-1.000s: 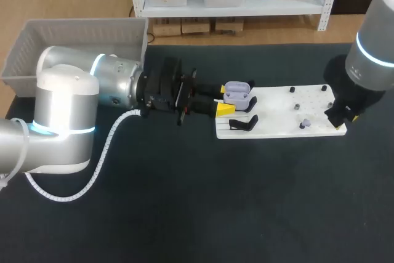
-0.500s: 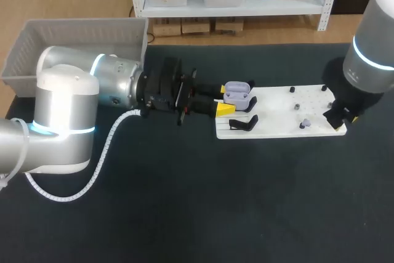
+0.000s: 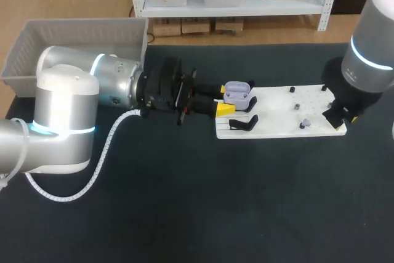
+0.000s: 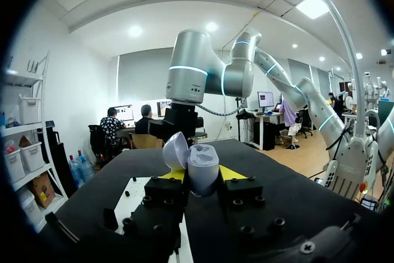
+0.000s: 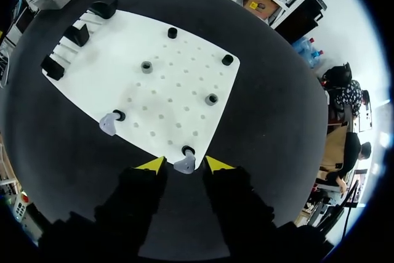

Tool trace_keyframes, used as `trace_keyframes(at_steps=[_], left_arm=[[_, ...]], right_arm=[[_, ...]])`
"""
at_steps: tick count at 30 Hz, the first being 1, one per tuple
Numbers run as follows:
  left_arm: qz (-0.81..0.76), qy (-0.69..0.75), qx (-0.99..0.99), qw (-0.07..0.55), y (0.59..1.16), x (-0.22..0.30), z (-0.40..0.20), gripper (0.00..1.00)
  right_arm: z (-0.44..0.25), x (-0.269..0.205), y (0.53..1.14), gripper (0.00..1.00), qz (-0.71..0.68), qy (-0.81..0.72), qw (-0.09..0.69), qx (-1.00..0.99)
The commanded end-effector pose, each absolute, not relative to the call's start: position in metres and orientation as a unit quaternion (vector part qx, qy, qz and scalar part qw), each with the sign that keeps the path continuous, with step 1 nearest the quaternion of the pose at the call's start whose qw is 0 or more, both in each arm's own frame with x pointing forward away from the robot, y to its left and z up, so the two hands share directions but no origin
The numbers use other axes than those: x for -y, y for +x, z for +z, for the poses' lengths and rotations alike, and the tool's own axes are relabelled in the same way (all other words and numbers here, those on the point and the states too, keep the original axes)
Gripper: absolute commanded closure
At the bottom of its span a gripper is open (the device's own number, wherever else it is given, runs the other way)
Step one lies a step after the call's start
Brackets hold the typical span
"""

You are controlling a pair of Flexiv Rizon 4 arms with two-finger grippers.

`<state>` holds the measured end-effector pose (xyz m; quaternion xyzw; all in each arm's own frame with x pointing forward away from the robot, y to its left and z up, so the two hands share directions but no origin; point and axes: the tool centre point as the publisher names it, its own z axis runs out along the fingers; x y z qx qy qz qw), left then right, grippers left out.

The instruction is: Pick up each earbud case from the left stands, insert the matching earbuds, close the lid, and place the case in the box.

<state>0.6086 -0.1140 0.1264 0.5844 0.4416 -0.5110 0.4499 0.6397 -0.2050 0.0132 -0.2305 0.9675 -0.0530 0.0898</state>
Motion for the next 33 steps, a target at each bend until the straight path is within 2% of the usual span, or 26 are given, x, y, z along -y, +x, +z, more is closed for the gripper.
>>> trace_keyframes(at_steps=[1, 12, 14, 16, 18, 20, 33], left_arm=[[-0.509, 0.583, -0.442, 0.452, 0.607, 0.114, 0.126, 1.00], [-0.509, 0.583, -0.442, 0.452, 0.607, 0.114, 0.126, 1.00], [-0.509, 0.583, -0.442, 0.452, 0.607, 0.114, 0.126, 1.00], [-0.509, 0.583, -0.442, 0.452, 0.607, 0.114, 0.126, 1.00], [-0.509, 0.583, -0.442, 0.452, 0.607, 0.114, 0.126, 1.00], [-0.509, 0.583, -0.442, 0.452, 0.607, 0.114, 0.126, 1.00], [-0.509, 0.583, -0.442, 0.452, 0.607, 0.114, 0.126, 1.00]], right_arm=[[0.011, 0.204, 0.641, 0.63, -0.053, -0.230, 0.089, -0.968], [0.009, 0.204, 0.644, 0.68, -0.058, -0.231, 0.087, -0.967], [0.009, 0.204, 0.645, 0.74, -0.058, -0.230, 0.087, -0.967], [0.009, 0.204, 0.645, 0.86, -0.059, -0.230, 0.087, -0.967], [0.009, 0.204, 0.646, 0.91, -0.060, -0.230, 0.087, -0.967], [0.010, 0.203, 0.646, 1.00, -0.062, -0.231, 0.089, -0.967], [0.053, 0.185, 0.628, 1.00, -0.084, -0.236, 0.099, -0.963]])
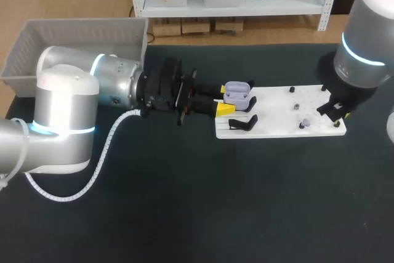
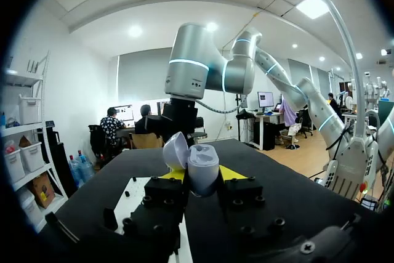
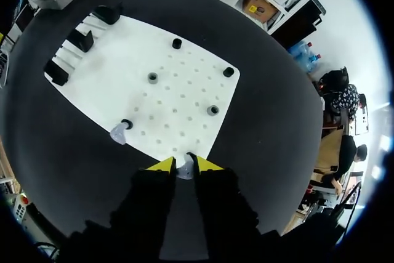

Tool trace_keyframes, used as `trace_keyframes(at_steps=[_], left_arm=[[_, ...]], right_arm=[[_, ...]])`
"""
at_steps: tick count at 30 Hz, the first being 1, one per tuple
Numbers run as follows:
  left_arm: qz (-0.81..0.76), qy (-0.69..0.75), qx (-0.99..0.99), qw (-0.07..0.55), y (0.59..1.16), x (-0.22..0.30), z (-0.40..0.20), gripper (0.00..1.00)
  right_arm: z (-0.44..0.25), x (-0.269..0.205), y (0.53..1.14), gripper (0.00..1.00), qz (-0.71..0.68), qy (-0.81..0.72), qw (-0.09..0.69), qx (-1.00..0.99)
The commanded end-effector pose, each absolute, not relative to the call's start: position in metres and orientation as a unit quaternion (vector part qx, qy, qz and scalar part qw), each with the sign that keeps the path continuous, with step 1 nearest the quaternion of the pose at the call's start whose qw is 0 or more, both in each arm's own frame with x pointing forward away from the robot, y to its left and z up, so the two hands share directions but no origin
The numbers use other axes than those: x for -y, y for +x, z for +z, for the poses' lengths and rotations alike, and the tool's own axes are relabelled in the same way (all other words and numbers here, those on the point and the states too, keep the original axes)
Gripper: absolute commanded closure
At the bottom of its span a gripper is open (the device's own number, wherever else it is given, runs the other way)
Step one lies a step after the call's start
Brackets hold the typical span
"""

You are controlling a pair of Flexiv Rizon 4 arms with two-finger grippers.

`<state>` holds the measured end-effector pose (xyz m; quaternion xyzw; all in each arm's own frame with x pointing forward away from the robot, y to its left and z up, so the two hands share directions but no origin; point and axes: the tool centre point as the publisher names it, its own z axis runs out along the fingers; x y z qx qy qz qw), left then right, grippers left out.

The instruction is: Pick up each earbud case from the left stands, insert the matching earbuds, close the lid, and place the case in the box.

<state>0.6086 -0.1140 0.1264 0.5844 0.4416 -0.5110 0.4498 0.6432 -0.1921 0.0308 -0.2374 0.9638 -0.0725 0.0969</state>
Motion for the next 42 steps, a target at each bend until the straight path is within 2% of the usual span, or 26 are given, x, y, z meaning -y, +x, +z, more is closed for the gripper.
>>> trace_keyframes(at_steps=[1, 7, 16, 25, 42], left_arm=[[-0.509, 0.583, -0.442, 0.452, 0.607, 0.114, 0.126, 1.00], [-0.509, 0.583, -0.442, 0.452, 0.607, 0.114, 0.126, 1.00], [-0.509, 0.583, -0.442, 0.452, 0.607, 0.114, 0.126, 1.00], [-0.509, 0.583, -0.442, 0.452, 0.607, 0.114, 0.126, 1.00], [-0.509, 0.583, -0.442, 0.452, 0.607, 0.114, 0.126, 1.00]], right_arm=[[0.058, 0.182, 0.625, 1.00, -0.088, -0.235, 0.097, -0.963], [0.099, 0.155, 0.606, 1.00, -0.117, -0.227, 0.079, -0.964], [0.155, 0.104, 0.577, 1.00, -0.089, -0.117, -0.006, -0.989], [0.175, 0.062, 0.546, 1.00, -0.052, -0.075, 0.023, -0.996], [0.175, 0.062, 0.546, 1.00, -0.052, -0.075, 0.023, -0.996]])
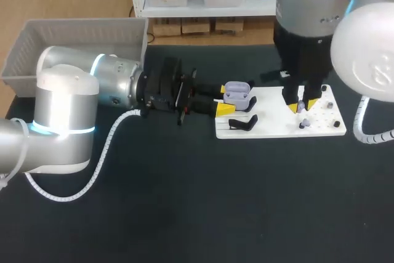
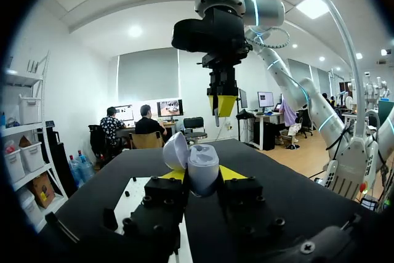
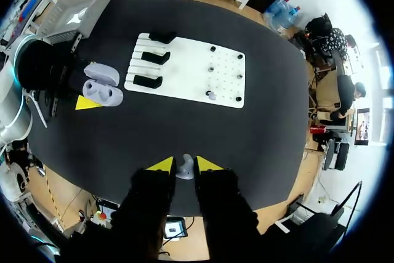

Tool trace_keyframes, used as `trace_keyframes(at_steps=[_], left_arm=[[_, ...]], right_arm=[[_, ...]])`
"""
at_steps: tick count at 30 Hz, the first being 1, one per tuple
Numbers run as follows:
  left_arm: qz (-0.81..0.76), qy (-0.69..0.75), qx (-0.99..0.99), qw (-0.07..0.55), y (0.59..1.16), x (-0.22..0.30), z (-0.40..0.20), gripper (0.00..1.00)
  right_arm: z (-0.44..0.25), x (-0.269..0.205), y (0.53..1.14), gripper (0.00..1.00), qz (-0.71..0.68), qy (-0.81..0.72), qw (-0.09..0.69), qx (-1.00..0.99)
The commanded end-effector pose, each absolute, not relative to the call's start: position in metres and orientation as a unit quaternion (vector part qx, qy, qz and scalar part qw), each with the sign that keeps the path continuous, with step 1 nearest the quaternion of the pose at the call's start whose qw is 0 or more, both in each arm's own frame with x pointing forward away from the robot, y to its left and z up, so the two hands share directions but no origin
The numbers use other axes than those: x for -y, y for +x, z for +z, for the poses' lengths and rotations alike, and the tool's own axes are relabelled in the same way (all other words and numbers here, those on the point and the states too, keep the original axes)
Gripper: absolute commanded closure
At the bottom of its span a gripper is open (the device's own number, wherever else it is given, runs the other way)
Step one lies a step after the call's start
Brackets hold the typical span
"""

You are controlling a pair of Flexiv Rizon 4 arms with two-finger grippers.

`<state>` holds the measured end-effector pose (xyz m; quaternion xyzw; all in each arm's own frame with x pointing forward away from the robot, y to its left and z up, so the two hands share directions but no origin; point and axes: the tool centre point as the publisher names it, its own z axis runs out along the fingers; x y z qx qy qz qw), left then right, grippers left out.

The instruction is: Pick up each earbud case from the left stands, insert the matching earbuds, close the lid, and place the case in the box.

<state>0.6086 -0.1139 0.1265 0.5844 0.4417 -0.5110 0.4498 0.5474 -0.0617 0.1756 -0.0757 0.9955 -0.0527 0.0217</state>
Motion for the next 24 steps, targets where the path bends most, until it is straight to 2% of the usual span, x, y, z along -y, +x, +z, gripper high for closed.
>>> trace_keyframes(at_steps=[1, 17, 24], left_arm=[[-0.509, 0.583, -0.442, 0.452, 0.607, 0.114, 0.126, 1.00], [-0.509, 0.583, -0.442, 0.452, 0.607, 0.114, 0.126, 1.00], [-0.509, 0.583, -0.442, 0.452, 0.607, 0.114, 0.126, 1.00]], right_arm=[[0.175, 0.062, 0.546, 1.00, -0.052, -0.075, 0.023, -0.996], [0.219, 0.014, 0.562, 1.00, -0.077, 0.089, 0.070, -0.991], [0.216, -0.011, 0.572, 1.00, -0.083, 0.146, 0.073, -0.983]])
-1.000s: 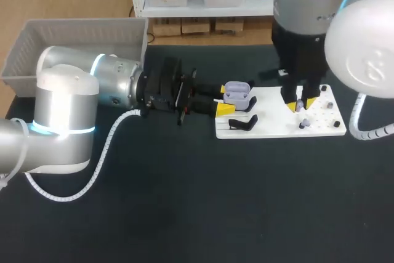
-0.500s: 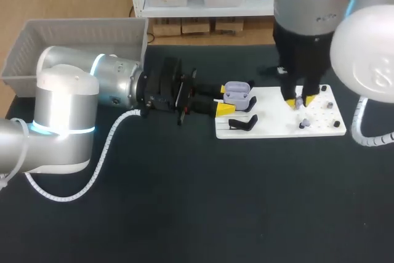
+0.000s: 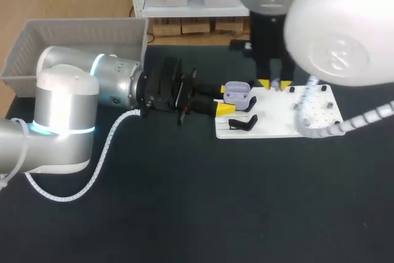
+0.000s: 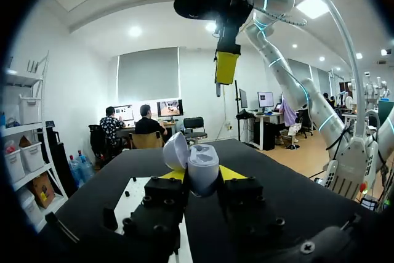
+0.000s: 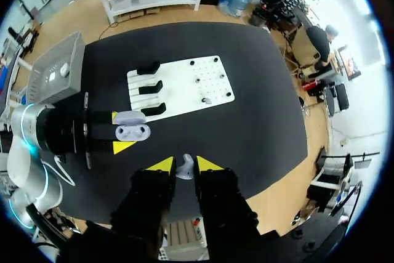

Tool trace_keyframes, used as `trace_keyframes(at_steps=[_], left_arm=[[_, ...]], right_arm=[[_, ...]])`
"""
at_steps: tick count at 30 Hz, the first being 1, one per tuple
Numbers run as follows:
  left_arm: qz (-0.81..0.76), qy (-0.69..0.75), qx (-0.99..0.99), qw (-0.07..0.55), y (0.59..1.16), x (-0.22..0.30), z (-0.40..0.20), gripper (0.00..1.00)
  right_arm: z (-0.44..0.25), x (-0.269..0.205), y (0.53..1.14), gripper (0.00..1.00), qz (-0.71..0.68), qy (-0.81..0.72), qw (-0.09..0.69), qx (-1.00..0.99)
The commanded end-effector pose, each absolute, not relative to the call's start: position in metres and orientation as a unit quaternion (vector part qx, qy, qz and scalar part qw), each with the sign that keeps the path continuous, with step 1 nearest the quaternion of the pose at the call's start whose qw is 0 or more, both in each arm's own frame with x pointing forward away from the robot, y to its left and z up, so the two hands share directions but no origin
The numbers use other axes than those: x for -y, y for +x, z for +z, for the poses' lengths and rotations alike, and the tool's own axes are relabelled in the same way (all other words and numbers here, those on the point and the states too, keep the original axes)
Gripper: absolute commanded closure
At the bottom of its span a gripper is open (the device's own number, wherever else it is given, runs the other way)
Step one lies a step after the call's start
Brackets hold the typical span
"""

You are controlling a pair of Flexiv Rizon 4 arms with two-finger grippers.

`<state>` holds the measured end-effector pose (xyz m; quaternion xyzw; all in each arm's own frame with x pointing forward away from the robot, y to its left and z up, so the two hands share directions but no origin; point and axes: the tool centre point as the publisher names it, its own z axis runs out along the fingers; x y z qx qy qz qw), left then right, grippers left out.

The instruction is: Pick up each earbud case from the left stands, insert the matching earbuds, close the lid, and place the case in the box.

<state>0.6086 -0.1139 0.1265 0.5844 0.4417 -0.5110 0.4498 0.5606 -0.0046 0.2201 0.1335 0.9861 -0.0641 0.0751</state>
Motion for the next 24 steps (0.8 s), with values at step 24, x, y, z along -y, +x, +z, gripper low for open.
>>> trace_keyframes(at_steps=[24], left_arm=[[-0.509, 0.583, -0.442, 0.452, 0.607, 0.114, 0.126, 1.00]], right_arm=[[0.211, -0.020, 0.589, 1.00, -0.088, 0.179, 0.088, -0.976]])
